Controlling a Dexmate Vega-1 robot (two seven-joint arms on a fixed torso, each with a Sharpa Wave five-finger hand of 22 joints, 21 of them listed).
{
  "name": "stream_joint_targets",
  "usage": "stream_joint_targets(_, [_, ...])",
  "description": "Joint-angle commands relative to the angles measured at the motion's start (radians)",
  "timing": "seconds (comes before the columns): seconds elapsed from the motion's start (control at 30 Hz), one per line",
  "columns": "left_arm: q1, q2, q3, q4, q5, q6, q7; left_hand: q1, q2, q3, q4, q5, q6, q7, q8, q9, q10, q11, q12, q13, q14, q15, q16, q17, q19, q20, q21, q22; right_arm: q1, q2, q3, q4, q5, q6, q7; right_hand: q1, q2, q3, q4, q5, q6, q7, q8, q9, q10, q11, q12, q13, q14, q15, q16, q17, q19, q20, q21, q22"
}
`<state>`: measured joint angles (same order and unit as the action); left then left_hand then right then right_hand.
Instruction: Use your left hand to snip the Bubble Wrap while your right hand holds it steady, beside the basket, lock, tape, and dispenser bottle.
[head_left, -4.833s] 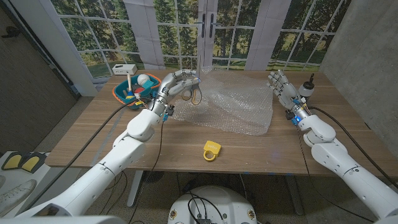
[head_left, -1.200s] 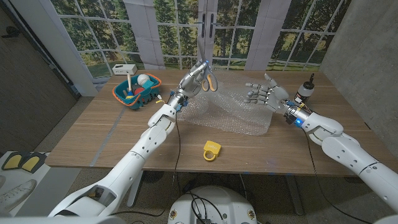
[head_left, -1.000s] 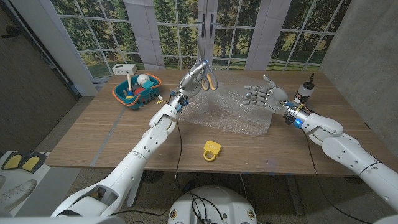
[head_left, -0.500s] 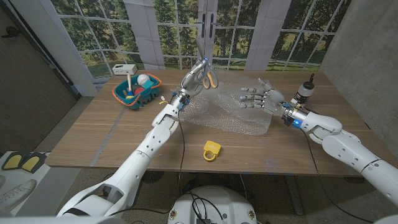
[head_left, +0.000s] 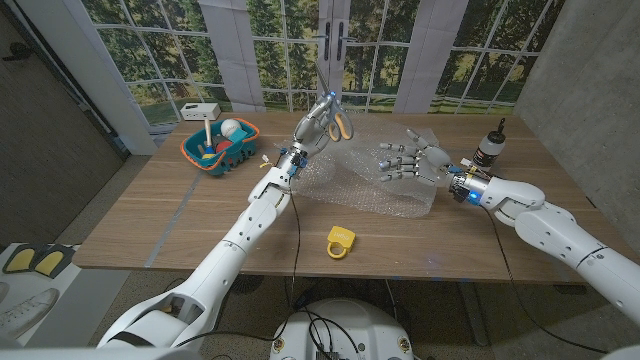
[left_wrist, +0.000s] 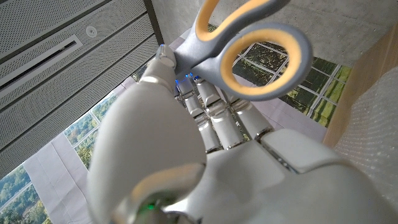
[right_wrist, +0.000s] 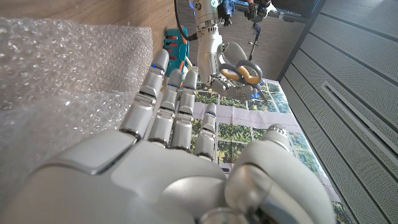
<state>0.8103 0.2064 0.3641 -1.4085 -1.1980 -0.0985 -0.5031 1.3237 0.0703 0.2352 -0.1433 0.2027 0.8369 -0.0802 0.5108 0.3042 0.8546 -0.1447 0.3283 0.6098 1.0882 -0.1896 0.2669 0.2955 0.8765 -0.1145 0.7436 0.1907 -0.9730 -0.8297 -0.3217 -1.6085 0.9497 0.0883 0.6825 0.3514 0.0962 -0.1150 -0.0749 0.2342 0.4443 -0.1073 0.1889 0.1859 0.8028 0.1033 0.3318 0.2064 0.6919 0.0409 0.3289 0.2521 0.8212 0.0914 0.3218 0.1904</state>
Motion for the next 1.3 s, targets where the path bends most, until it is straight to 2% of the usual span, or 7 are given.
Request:
stream_joint_targets(0.03, [0.001,-0.008,0.004,-0.001,0.000,0.013,-0.011,0.067,0.065,0.000,0.004,0.005,0.001,-0.006,0.007,0.005,0.002,-0.007,-0.005,0.005,0.007,-0.050,0.007,0.005,-0.008,-0.047,0.007,0.000,0.018,0.017,-0.020,-0.001,0.010,-0.020,0.005,0.001,-0.001,-0.008,0.001,0.011,0.006,0.002,0.006,0.001,0.053,-0.027,-0.002,-0.007,0.090,-0.049,0.021,-0.014,0.069,-0.035,0.023,0.002])
stream_joint_targets(0.13, [0.000,-0.011,0.006,0.000,-0.001,0.016,-0.016,0.067,0.066,0.000,0.004,0.006,0.001,-0.009,0.009,0.008,0.003,-0.007,-0.006,0.008,0.005,-0.049,0.007,0.006,-0.010,-0.046,0.010,0.000,0.020,0.017,-0.024,-0.006,0.017,-0.034,0.004,0.003,-0.005,-0.013,-0.001,0.014,-0.003,-0.002,0.005,0.001,0.135,-0.054,0.010,-0.007,0.156,-0.095,0.037,-0.018,0.126,-0.065,0.042,0.003])
stream_joint_targets(0.2, [-0.001,-0.014,0.008,0.003,-0.004,0.019,-0.024,0.067,0.067,0.001,0.004,0.006,0.001,-0.007,0.011,0.010,0.005,-0.006,-0.005,0.010,0.004,-0.049,0.006,0.005,-0.011,-0.046,0.011,0.000,0.021,0.018,-0.027,-0.006,0.013,-0.034,0.002,0.002,-0.011,-0.017,-0.002,0.014,-0.004,-0.001,0.005,0.001,0.143,-0.054,0.010,-0.007,0.166,-0.105,0.036,-0.021,0.138,-0.074,0.046,0.002])
stream_joint_targets(0.5, [0.000,-0.035,0.010,0.010,-0.021,0.023,-0.043,0.067,0.067,0.001,0.003,0.006,0.003,-0.009,0.014,0.012,0.006,-0.008,-0.008,0.015,0.004,-0.049,0.008,0.008,-0.014,-0.046,0.016,0.000,0.028,0.023,-0.038,-0.011,0.011,-0.043,0.002,0.003,-0.014,-0.022,-0.003,0.016,-0.003,-0.011,0.007,0.001,0.078,-0.043,-0.033,-0.008,0.133,-0.067,0.008,-0.034,0.143,-0.064,0.042,-0.001])
stream_joint_targets(0.7, [0.001,-0.040,0.013,0.009,-0.022,0.030,-0.045,0.068,0.067,0.001,0.003,0.006,0.001,-0.008,0.014,0.012,0.007,-0.008,-0.009,0.019,0.003,-0.049,0.007,0.008,-0.015,-0.045,0.019,-0.001,0.026,0.020,-0.039,-0.033,-0.001,-0.043,-0.022,0.004,-0.014,-0.027,-0.004,0.016,0.007,-0.019,0.011,0.001,-0.014,-0.023,-0.092,-0.012,0.068,-0.022,-0.034,-0.043,0.126,-0.052,0.024,-0.005])
stream_joint_targets(1.03, [-0.008,-0.047,0.017,0.024,-0.022,0.037,-0.055,0.068,0.068,0.002,0.002,0.006,0.002,-0.008,0.016,0.012,0.010,-0.009,-0.013,0.021,0.003,-0.050,0.008,0.008,-0.017,-0.045,0.024,-0.001,0.034,0.029,-0.048,-0.044,0.014,-0.059,-0.018,0.009,-0.008,-0.025,-0.006,0.017,0.018,-0.022,0.013,0.001,-0.062,-0.022,-0.120,-0.012,0.051,-0.020,-0.048,-0.045,0.134,-0.054,0.019,-0.007])
stream_joint_targets(1.3, [-0.021,-0.067,0.027,0.052,-0.028,0.049,-0.077,0.068,0.067,0.002,0.002,0.005,0.001,-0.006,0.017,0.012,0.011,-0.008,-0.015,0.024,0.003,-0.050,0.008,0.008,-0.019,-0.045,0.029,-0.002,0.052,0.031,-0.062,-0.048,0.017,-0.062,0.028,0.012,-0.005,-0.024,-0.007,0.017,0.024,-0.020,0.014,0.001,-0.058,-0.027,-0.120,-0.012,0.055,-0.024,-0.048,-0.045,0.135,-0.055,0.017,-0.008])
